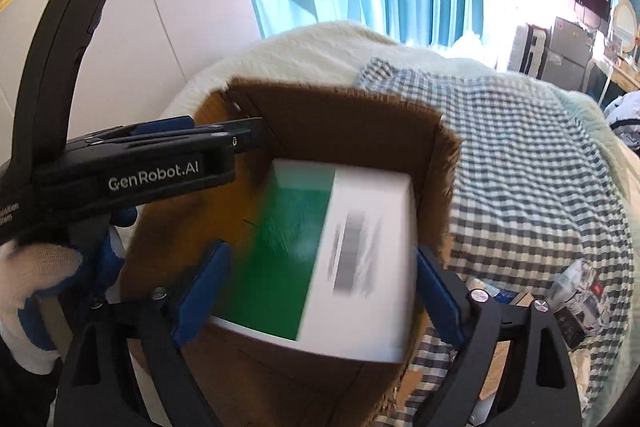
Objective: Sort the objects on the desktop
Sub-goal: 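Open the right gripper to drop the medicine box into the cardboard box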
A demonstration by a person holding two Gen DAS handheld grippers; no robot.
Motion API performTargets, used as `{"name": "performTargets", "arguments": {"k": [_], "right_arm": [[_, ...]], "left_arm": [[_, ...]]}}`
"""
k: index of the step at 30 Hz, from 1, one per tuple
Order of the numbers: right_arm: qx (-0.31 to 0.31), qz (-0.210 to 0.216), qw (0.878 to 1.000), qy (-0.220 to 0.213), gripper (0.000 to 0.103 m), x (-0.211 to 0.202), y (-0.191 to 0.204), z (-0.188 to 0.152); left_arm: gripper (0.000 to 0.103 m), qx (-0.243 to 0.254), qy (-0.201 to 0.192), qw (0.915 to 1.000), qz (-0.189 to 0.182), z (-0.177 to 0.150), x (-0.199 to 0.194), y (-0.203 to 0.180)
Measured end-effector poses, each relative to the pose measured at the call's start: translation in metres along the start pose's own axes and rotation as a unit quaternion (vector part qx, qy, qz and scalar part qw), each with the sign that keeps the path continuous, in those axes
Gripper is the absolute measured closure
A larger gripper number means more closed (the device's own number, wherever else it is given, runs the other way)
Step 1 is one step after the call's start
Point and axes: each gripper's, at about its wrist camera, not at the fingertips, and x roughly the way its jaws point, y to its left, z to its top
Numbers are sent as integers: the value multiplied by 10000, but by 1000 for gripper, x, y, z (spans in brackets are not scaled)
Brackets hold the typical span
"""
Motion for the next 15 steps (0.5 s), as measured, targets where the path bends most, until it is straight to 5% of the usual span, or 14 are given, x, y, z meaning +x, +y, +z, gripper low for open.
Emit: {"name": "performTargets", "arguments": {"k": [15], "right_arm": [[153,-62,9972,-724,7,-88,6,5]], "left_arm": [[7,14,-693,9976,-59,18,-94,-25]]}}
